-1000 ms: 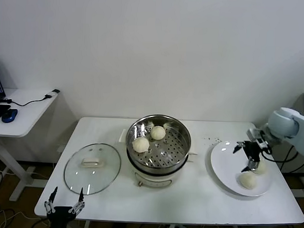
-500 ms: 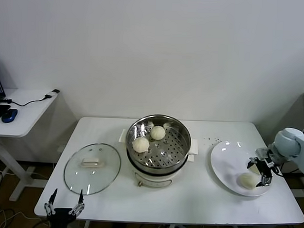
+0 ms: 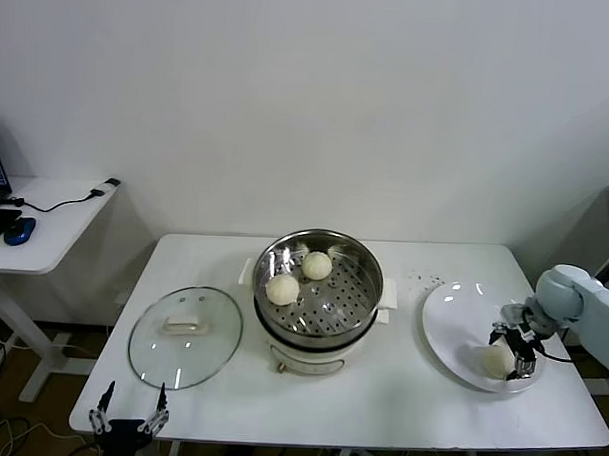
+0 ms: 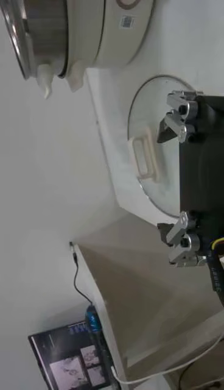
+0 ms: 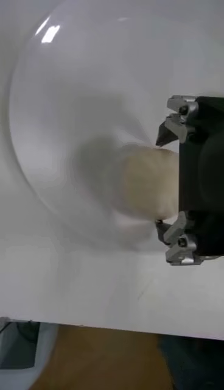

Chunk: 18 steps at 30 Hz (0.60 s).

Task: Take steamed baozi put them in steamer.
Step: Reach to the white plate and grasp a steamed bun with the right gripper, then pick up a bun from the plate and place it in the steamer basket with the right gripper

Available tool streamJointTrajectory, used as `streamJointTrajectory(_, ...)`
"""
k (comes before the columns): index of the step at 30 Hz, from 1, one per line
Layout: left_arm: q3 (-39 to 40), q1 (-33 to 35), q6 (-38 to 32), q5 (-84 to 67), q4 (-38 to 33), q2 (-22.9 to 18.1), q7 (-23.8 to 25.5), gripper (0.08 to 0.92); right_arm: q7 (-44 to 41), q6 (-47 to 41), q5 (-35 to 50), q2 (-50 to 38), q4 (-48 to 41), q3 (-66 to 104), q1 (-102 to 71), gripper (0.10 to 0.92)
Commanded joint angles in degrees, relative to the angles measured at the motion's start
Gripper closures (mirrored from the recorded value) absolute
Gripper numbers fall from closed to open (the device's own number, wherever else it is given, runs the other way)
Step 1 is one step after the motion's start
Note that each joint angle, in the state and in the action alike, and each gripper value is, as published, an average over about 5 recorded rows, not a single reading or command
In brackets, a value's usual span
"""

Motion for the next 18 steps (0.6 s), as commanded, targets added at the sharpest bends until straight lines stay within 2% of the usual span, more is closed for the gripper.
streamJointTrajectory(1, 0.13, -0.04, 0.00, 0.09, 0.08, -0.05, -0.08, 0.177, -0.53, 0.44, -0.81, 1.13, -1.35, 1.13, -1.07, 0.264)
streamJointTrajectory(9, 0.22, 0.06, -0.04, 0.13, 0.09, -0.17, -0.26, 0.177, -1.96, 1.26, -0.26, 1.77, -2.02, 1.18, -0.06, 0.419)
streamJointTrajectory(18, 0.26, 0.40, -0.28, 0.08, 0.05, -0.15, -0.28, 0.177, -3.95, 5.12, 1.04, 1.03, 0.07, -3.09, 6.97, 0.448)
